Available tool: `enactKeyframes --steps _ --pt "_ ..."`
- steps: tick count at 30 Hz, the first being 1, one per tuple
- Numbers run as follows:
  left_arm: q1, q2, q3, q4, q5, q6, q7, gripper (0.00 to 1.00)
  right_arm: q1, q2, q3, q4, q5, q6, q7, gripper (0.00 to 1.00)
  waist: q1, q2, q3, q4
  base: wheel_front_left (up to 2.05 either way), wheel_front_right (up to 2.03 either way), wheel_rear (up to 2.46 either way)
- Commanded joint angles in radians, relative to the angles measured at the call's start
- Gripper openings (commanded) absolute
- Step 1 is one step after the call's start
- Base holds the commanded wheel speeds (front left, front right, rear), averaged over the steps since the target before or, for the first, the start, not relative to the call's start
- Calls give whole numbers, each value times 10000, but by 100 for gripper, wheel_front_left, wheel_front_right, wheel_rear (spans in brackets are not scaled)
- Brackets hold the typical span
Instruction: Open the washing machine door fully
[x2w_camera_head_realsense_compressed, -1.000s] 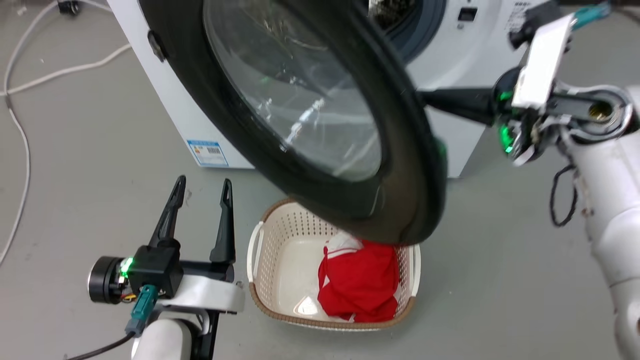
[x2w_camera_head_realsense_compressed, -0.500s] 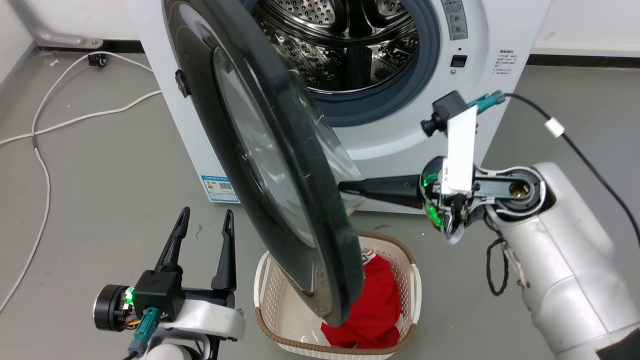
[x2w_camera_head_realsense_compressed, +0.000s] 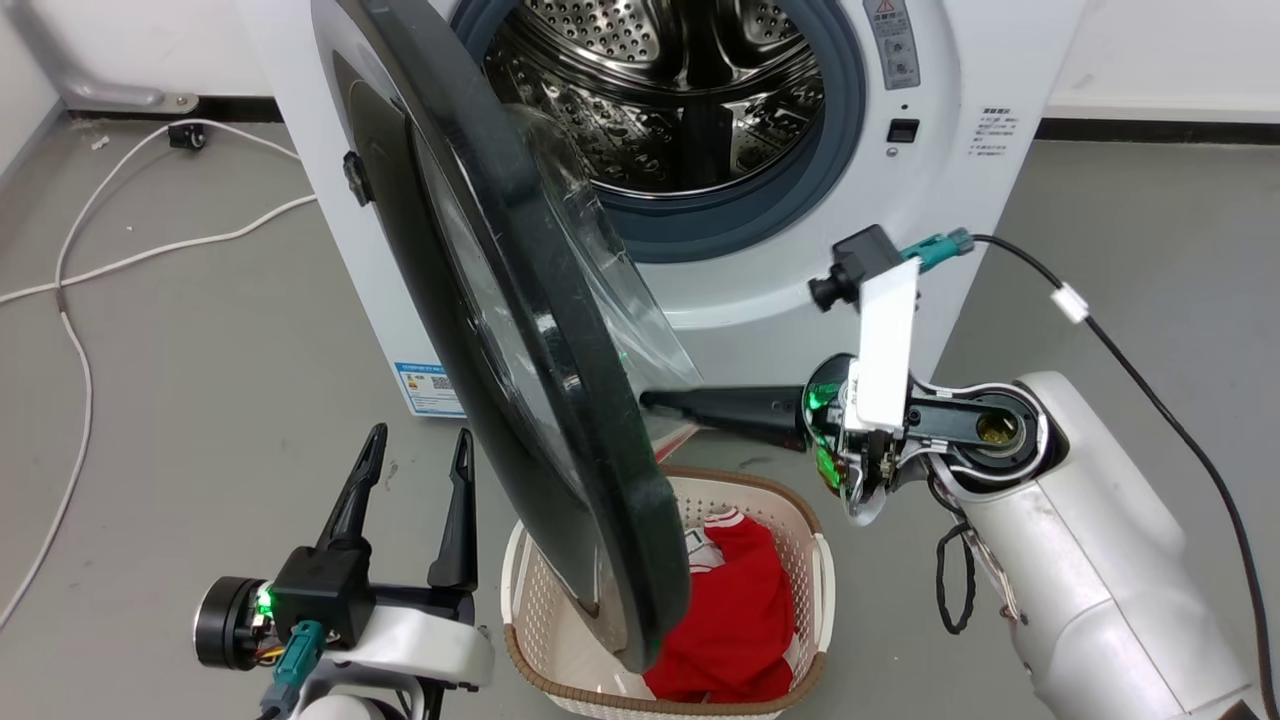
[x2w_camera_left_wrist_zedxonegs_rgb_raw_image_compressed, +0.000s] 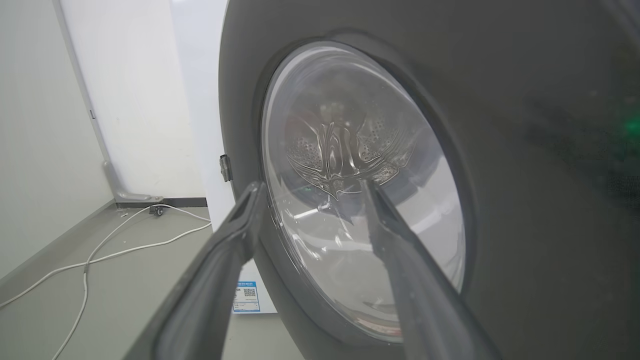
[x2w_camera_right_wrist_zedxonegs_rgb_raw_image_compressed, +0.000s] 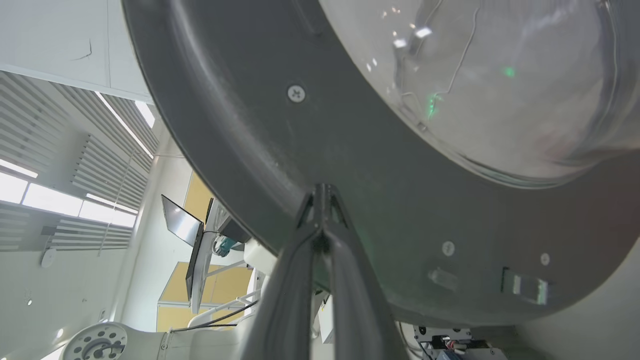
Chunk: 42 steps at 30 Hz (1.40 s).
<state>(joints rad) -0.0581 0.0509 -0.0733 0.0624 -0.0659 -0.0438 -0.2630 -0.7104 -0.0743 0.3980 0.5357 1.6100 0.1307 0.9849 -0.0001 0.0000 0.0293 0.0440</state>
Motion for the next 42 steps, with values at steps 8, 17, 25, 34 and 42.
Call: enactKeyframes --steps 8,17,25,34,42 --pt "291 -8 149 50 -19 75 -25 100 1011 60 -1468 -328 -223 0 -3160 0 1 0 -220 -307 0 0 0" --pt "521 -9 387 -27 -74 117 -25 100 3177 -94 -3283 -1113 101 0 -5773 56 1 0 -340 -609 0 0 0" --pt "583 -6 550 22 -58 37 -25 100 5640 -301 -3968 -2515 -1116 0 -8032 100 1 0 -431 -677 0 0 0" --pt "650 -8 646 100 -43 9 -25 100 6971 -874 -4001 -3293 -5699 0 -11320 100 1 0 -540 -775 0 0 0" --pt "635 -2 581 94 89 -42 -25 100 6804 -626 -5030 -4721 -11679 -1 -12385 100 1 0 -567 -759 0 0 0"
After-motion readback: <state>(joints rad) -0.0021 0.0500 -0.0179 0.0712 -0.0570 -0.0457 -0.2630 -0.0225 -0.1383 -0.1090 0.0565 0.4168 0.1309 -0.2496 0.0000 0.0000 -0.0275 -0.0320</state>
